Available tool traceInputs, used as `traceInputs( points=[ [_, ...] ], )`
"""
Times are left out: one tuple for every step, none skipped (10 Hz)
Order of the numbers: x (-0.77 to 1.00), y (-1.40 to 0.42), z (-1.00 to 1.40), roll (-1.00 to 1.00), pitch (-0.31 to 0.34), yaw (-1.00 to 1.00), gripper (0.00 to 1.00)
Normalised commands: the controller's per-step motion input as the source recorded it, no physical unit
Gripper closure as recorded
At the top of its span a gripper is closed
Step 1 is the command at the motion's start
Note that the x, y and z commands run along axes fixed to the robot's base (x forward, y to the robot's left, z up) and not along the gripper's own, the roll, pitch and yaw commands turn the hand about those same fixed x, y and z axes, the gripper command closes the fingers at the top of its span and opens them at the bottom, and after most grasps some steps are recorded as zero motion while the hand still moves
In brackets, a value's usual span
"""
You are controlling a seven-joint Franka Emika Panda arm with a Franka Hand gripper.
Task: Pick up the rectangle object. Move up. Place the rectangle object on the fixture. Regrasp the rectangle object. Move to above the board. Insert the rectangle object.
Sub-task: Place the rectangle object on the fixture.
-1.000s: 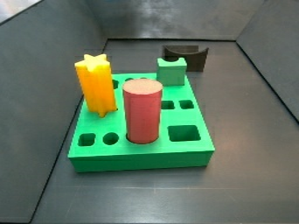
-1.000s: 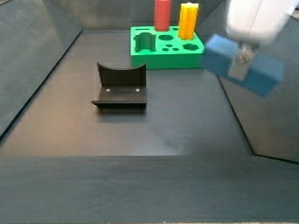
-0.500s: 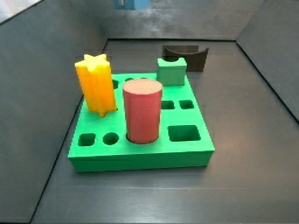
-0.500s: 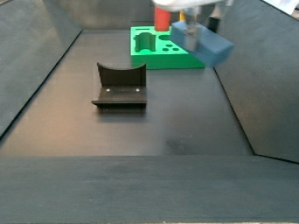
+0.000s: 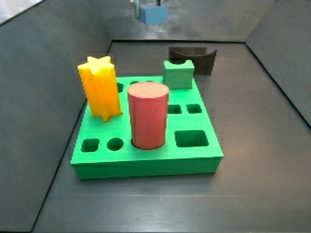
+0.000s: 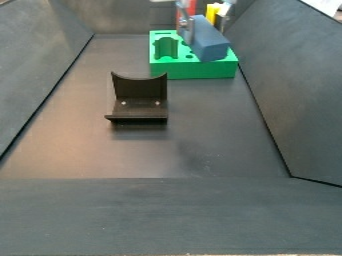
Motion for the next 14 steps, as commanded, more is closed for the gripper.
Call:
traceInputs(
  points=[
    [1.0,-0.4,-0.08,-0.24,0.075,-1.0,1.0],
    [1.0,-0.34,-0.07,-0.27,0.095,-1.0,1.0],
    [1.0,-0.28,-0.05,-0.31,0.122,-0.9,1.0],
    [1.0,-0.23,-0.04,-0.28,0.124,-0.66,1.0],
    [1.0,0.36,0.28,-1.0,-0.077,-0.19,1.0],
    [1.0,0.45,0.3,-1.0,-0.075,-0.11,1.0],
    [1.0,0.42,0.27,-1.0,-0.066,-0.11,1.0],
    [1.0,0.28,0.16,-1.0,-0.05,-0.1,1.0],
    [1.0,0.21,0.11,-1.0,-0.032,-0.1,1.0],
    [0.92,0.15,0.07,-1.0,-0.015,-0.1,1.0],
    [0.87,0.12,0.04,-1.0,-0.006,-0.1,1.0],
    [0.78,0.08,0.01,-1.0,0.01,-0.1,1.0],
    [0.68,0.06,0.0,-1.0,0.026,-0.1,1.0],
    [0.6,0.06,-0.01,-0.89,0.036,-0.1,1.0]
  ],
)
